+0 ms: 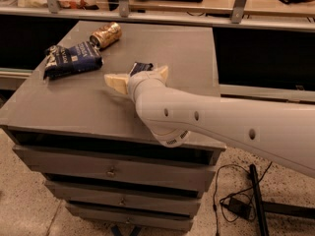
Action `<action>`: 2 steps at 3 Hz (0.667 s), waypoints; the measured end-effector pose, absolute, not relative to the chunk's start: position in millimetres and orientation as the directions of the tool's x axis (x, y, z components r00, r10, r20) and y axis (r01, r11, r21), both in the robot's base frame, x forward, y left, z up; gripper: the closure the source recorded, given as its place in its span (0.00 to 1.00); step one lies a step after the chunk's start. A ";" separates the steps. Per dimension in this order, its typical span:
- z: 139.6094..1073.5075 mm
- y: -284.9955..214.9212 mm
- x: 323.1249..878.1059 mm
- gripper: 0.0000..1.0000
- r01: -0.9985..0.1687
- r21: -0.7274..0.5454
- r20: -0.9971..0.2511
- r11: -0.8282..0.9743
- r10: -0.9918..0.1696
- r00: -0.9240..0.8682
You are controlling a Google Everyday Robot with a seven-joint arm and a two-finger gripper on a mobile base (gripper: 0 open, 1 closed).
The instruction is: Pick rxbar blueberry
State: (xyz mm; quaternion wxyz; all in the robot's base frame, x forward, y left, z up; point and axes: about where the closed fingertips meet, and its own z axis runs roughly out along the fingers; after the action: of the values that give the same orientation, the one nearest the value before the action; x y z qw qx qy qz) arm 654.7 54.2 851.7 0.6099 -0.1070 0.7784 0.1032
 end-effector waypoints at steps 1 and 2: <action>846.6 51.9 666.7 0.00 -0.288 0.043 -0.972 0.957 -0.027 -0.235; 838.6 51.8 674.7 0.00 -0.291 0.041 -0.969 0.956 -0.034 -0.246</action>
Offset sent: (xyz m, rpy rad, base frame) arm 0.0300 -0.0042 -0.0265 -0.0024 0.0345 0.0002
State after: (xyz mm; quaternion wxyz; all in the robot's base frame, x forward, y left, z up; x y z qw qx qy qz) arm 674.7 51.8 838.6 0.6050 -0.1037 0.7823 0.1061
